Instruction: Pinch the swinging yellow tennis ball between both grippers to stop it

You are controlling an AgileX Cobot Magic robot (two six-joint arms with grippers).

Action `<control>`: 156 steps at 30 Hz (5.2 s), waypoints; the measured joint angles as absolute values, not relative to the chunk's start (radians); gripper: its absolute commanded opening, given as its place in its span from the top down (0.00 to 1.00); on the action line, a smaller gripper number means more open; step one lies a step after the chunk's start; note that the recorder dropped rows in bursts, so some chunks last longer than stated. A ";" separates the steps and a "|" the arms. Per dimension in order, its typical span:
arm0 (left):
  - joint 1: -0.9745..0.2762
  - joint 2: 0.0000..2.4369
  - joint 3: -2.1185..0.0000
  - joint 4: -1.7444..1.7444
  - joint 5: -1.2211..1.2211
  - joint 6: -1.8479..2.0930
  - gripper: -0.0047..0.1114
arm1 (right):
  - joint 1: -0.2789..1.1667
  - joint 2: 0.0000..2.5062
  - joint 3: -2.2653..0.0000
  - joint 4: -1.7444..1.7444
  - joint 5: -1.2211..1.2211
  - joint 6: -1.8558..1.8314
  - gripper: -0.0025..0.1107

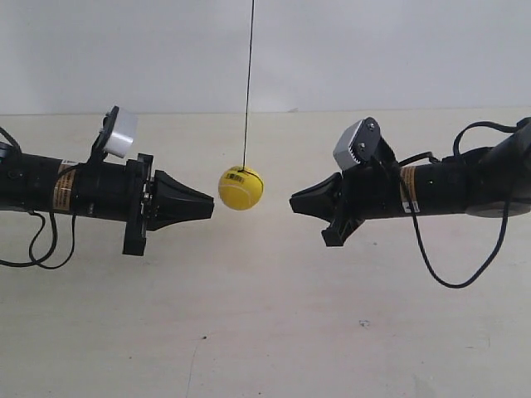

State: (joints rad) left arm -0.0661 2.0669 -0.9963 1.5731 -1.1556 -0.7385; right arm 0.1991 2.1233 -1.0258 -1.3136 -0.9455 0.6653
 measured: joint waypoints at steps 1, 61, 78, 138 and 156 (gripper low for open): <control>-0.066 2.067 -0.996 1.573 -1.159 -0.739 0.92 | 0.199 2.123 -1.026 -1.314 -0.960 0.670 0.98; -0.066 2.068 -0.996 1.435 -1.118 -0.653 0.92 | 0.206 2.125 -1.116 -1.214 -0.845 0.589 0.98; -0.158 2.070 -1.054 1.551 -1.138 -0.723 0.92 | 0.207 2.125 -1.116 -1.382 -0.862 0.735 0.98; -0.158 2.162 -1.124 1.505 -1.129 -0.713 0.92 | 0.205 2.125 -1.116 -1.412 -0.948 0.766 0.98; -0.158 2.162 -1.124 1.503 -1.129 -0.713 0.92 | 0.205 2.125 -1.116 -1.408 -0.948 0.762 0.98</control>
State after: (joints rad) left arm -0.1584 2.1617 -1.1236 1.5032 -1.1291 -0.7131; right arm 0.2048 2.1250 -1.1158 -1.4078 -0.9482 0.7618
